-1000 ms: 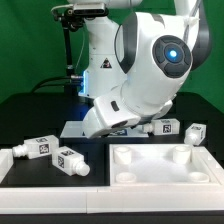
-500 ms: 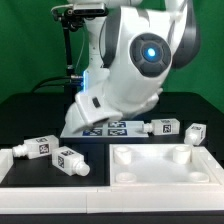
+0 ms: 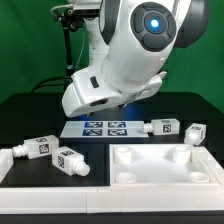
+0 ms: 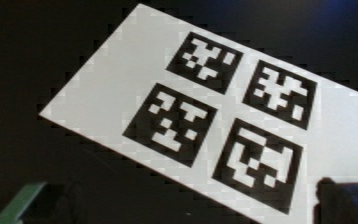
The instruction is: Assemble one leg
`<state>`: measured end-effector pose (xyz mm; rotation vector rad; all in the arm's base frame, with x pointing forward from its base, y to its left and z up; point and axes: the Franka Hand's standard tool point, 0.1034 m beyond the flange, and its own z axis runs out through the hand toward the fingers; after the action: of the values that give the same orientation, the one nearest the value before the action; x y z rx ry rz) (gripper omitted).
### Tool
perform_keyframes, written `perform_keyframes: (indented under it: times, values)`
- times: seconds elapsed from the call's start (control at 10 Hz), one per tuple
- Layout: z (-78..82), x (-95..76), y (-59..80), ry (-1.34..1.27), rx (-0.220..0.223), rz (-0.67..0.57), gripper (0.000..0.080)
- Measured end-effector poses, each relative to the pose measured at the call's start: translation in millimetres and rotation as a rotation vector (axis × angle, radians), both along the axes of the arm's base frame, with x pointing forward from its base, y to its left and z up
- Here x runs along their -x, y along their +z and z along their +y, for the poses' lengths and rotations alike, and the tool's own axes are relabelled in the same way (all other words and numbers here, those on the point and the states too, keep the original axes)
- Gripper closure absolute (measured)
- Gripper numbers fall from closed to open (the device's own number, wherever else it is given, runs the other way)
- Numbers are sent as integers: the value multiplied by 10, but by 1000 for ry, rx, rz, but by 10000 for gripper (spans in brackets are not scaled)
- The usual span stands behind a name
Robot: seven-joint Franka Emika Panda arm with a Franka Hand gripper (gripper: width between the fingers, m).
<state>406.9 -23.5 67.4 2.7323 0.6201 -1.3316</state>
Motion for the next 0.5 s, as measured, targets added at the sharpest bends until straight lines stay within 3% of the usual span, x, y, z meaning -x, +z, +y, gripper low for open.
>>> perform_keyframes:
  times: [0.1, 0.2, 0.3, 0.5]
  values:
    - [-13, -7, 10, 5, -7, 1, 150]
    - [-96, -82, 128, 63, -88, 6, 150]
    - [-184, -200, 251, 75, -123, -3, 150]
    - [-271, -477, 379, 95, -157, -44, 150]
